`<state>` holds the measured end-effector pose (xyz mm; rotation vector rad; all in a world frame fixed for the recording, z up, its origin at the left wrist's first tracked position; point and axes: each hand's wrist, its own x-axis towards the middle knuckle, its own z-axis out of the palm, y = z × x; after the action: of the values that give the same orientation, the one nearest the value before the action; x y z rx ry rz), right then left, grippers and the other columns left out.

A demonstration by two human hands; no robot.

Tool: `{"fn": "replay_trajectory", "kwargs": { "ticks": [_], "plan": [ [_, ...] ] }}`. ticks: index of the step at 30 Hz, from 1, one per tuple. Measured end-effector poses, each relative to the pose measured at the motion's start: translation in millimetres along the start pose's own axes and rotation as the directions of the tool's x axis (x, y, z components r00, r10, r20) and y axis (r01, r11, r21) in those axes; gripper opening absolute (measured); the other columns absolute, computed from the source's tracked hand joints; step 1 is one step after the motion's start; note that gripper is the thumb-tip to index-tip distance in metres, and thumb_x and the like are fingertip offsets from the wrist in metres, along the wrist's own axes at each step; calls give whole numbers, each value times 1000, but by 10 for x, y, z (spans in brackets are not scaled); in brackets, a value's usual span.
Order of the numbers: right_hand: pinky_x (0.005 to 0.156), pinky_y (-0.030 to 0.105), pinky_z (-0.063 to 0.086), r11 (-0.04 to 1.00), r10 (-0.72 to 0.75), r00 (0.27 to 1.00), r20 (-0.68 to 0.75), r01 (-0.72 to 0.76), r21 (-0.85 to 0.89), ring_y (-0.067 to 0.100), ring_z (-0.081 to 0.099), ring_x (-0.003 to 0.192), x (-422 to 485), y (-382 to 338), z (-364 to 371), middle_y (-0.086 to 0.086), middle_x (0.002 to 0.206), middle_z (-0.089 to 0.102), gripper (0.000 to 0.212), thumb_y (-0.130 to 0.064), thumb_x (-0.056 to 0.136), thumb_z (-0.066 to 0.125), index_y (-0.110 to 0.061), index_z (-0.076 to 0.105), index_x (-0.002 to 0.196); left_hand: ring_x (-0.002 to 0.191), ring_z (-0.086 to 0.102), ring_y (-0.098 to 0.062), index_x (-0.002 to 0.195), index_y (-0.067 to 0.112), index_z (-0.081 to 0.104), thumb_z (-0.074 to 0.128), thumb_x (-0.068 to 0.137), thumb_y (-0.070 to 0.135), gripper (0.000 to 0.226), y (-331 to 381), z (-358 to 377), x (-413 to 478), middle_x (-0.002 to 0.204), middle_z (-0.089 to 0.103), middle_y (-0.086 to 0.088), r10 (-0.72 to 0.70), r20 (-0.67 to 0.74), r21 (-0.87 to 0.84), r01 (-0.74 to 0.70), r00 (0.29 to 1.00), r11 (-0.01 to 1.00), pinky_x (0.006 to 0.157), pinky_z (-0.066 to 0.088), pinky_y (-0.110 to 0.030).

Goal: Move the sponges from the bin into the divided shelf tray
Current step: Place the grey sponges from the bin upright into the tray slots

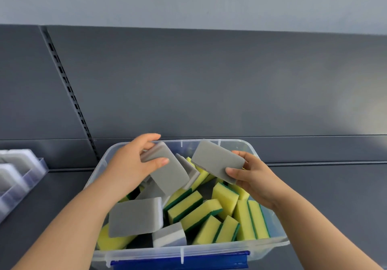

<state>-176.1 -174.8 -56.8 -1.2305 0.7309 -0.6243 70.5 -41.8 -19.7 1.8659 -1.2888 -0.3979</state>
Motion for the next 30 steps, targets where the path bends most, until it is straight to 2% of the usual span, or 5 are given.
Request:
{"fn": "replay_trajectory", "kwargs": {
  "ticks": [3,11,15,24,30],
  "plan": [
    [79,30,53,1000,-14,1000,23,14,21,19,60,95,7,3,64,10,105,57,41,1,82,61,-5,48,121,105,54,0,109,44,55,76,74,32,43,45,115,-39,108,59,21,19,33,40,-20,999,999,86,40,-19],
    [88,37,53,997,38,998,47,-34,-73,22,65,96,31,-39,163,9,103,64,37,-18,81,67,-6,49,111,110,48,1,127,35,53,67,84,31,46,205,272,18,117,52,20,108,37,30,-109,993,994,94,35,-18],
    [83,33,55,999,-4,1000,26,3,40,24,65,97,44,-102,154,12,100,66,21,-17,87,58,-3,54,102,107,50,5,124,36,54,66,85,30,41,245,200,113,112,54,25,119,16,25,-119,993,993,83,34,-7],
    [82,36,56,978,29,1000,-8,-27,206,28,65,101,12,-66,170,21,116,60,39,-14,85,62,-1,45,118,95,54,4,107,39,60,61,89,28,21,273,94,222,103,61,24,100,39,30,-102,994,994,70,39,-12],
    [93,43,50,980,1,999,51,9,-201,22,64,102,10,-45,150,10,111,65,38,-19,83,67,-19,49,116,94,53,6,111,41,61,61,89,29,25,336,137,216,105,59,26,127,174,59,-139,976,989,69,39,-11]
  ]
}}
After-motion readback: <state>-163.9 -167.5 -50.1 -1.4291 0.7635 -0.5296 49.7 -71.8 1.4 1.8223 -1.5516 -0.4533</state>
